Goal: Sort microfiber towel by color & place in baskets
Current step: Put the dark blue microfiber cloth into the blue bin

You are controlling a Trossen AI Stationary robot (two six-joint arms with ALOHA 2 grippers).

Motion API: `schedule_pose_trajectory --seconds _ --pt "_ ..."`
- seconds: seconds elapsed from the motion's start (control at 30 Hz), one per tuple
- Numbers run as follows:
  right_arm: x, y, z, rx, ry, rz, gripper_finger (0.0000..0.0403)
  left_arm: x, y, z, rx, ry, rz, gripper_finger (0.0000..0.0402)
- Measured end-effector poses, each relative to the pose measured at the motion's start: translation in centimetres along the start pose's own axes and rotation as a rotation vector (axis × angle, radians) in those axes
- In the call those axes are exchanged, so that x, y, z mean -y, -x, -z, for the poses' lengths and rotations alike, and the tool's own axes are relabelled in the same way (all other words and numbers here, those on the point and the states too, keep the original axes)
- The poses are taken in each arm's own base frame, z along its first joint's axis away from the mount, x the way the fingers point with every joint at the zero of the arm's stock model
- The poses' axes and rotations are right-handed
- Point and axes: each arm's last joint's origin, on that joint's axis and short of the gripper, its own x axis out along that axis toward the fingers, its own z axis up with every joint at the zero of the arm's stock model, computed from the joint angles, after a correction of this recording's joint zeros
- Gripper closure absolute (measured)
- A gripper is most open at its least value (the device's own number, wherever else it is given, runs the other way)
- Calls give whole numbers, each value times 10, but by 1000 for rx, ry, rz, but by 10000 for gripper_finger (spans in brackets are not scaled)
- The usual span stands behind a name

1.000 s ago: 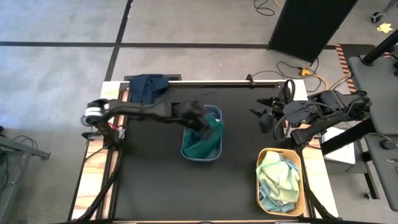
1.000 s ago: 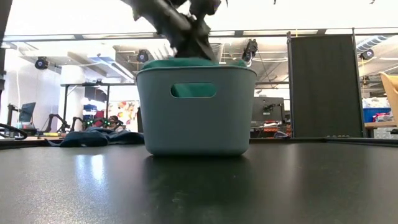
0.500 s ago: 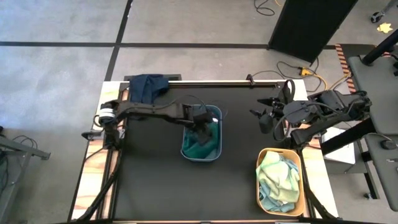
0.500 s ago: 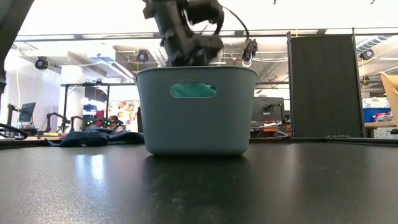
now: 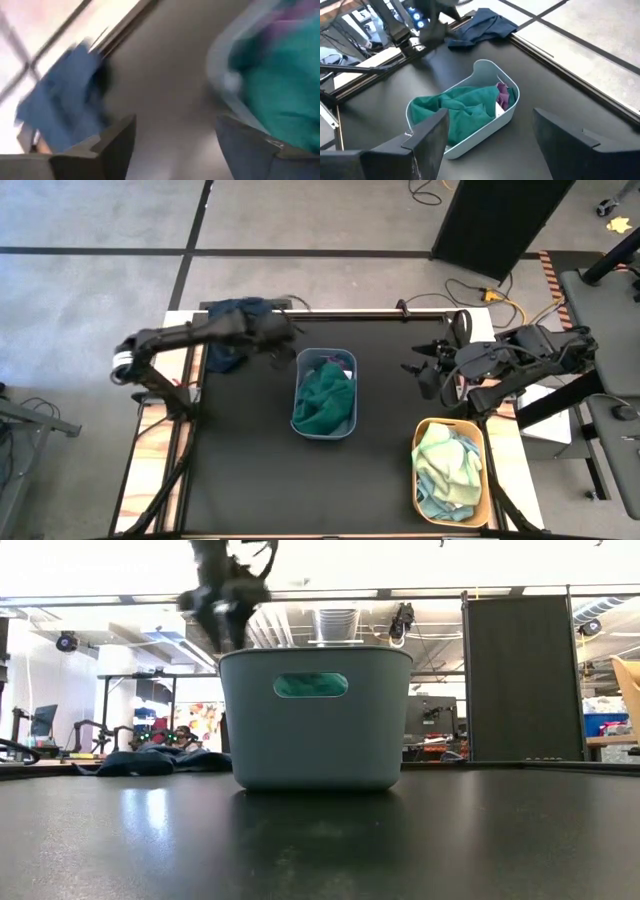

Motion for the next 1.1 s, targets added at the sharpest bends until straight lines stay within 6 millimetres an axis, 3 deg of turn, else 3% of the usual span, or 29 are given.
schedule_pose_trajectory --seconds 0.1,0.27,0.37,0.5,0.7,0.97,1.1 --pt "0 0 0 1 -14 1 132 -43 -22 12 -74 188 -88 136" --pt "0 0 0 0 -43 -1 142 -105 -87 38 -196 457 -229 135" --pt "0 0 0 -3 -47 -3 146 -132 -121 50 -187 586 -242 136" --pt "0 0 0 -4 -69 -3 150 -158 -151 59 -120 758 -272 137" --pt "-1 -1 1 -22 -86 -21 141 -179 -181 72 -147 959 -314 137" --pt "-1 -1 1 -33 -103 -32 128 -183 -207 71 -184 1056 -370 140" --pt "-3 0 3 -86 -126 -84 127 -183 -215 63 -227 1048 -341 178"
